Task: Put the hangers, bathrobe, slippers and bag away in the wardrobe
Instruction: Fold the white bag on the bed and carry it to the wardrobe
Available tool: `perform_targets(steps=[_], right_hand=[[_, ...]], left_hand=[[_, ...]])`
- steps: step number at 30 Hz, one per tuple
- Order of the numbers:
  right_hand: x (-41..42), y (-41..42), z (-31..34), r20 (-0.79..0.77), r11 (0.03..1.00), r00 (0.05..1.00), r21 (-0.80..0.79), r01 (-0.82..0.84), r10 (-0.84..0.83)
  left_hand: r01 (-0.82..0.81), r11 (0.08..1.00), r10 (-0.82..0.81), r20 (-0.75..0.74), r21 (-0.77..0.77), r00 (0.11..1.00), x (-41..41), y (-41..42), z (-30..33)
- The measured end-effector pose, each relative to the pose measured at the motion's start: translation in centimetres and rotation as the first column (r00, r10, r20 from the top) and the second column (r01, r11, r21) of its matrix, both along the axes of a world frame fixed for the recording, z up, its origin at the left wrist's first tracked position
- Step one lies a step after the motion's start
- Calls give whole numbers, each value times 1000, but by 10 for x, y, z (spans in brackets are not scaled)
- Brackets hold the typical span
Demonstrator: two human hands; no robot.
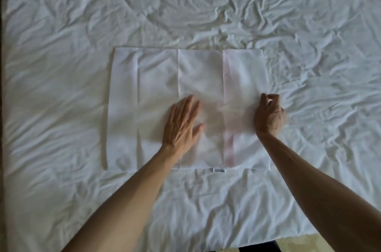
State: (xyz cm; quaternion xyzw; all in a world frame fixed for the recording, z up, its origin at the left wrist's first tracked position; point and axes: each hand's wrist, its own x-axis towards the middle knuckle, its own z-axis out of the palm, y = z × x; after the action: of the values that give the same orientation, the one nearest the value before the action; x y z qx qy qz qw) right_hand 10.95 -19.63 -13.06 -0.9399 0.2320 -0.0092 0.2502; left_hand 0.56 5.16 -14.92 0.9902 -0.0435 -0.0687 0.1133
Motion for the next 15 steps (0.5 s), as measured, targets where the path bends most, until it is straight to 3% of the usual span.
perform_targets(steps=[3,8,11,15], right_hand=[[-22,-6,12,-46,1000,999,6,-8,8],[-80,-20,23,-147,999,988,-6,-47,45],[-101,-22,19,-137,1000,990,7,-18,18],[-105,-32,15,-105,988,989,103,116,-105]], left_hand=[[68,997,-67,23,-38,997,66,-22,2],[128,990,-134,-100,-67,986,167,-79,18],[160,987,-161,-108,-16,981,211,-105,28],[42,999,-43,-91,-16,995,240,-130,40]])
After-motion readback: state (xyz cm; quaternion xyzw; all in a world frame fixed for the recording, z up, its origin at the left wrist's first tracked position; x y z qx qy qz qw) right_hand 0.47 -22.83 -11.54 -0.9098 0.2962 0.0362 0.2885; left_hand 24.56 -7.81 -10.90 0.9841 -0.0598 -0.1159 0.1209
